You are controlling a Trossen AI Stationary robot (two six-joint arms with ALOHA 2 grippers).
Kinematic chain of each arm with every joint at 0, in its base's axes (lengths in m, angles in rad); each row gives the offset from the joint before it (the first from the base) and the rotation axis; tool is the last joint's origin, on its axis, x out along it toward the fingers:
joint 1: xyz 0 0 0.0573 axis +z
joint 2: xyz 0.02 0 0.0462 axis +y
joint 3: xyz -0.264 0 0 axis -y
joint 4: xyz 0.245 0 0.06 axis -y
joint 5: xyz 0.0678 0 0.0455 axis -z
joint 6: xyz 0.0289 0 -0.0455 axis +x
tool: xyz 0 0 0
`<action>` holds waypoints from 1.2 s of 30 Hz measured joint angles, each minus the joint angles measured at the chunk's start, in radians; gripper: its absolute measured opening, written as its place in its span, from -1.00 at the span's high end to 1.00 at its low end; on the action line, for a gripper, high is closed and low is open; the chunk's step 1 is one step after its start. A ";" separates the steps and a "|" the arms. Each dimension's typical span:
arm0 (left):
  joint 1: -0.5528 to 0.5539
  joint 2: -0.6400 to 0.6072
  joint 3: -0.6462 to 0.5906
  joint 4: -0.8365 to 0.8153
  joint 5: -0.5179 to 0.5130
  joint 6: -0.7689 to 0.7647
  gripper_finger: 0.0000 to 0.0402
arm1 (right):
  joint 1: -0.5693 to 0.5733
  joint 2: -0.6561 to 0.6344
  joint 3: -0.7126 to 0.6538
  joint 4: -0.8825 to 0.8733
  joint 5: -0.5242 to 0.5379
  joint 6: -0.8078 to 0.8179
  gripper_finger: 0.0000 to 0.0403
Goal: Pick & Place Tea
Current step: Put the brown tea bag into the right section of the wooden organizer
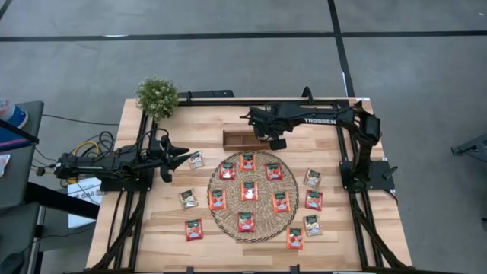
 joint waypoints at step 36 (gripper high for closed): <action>0.000 0.000 0.000 -0.009 0.024 0.000 0.34 | 0.164 -0.540 -0.515 -0.272 -0.416 0.749 0.69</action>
